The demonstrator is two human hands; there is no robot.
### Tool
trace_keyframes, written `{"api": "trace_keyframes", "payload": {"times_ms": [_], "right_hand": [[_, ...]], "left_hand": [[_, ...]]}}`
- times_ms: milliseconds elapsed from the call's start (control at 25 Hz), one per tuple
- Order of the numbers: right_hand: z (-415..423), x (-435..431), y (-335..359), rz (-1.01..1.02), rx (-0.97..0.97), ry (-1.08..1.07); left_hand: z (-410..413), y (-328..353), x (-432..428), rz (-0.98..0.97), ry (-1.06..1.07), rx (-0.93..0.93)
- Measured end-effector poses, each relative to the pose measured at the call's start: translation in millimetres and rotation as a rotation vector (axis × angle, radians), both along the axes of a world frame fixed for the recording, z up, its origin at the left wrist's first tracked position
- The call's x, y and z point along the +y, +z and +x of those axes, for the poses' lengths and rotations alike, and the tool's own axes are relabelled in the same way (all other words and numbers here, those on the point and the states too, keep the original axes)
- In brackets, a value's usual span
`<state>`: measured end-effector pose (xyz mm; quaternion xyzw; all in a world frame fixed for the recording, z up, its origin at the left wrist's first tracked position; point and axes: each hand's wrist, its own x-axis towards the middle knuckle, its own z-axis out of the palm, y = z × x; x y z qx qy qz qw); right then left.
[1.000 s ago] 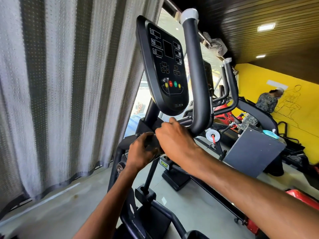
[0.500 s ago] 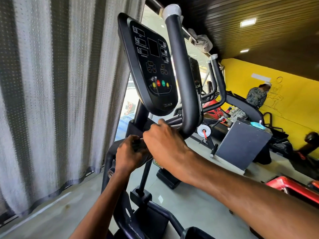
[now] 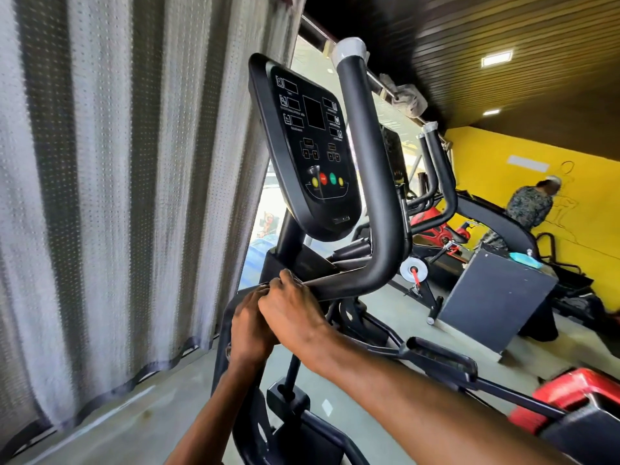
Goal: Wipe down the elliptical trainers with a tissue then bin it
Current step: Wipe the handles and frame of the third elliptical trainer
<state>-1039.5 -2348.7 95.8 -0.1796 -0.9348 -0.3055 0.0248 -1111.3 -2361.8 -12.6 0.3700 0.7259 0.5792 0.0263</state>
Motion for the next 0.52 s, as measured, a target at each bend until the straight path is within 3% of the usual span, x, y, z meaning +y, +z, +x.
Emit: {"api": "trace_keyframes", "payload": {"times_ms": [240,520], "right_hand": [[53,-16,49,-0.048,0.204,-0.067],[23,-5,25,-0.046,0.091,-0.109]], "left_hand": [[-5,1,6,0.028,0.025,-0.076],[-17,-7,8,0.015,0.072,-0.172]]}}
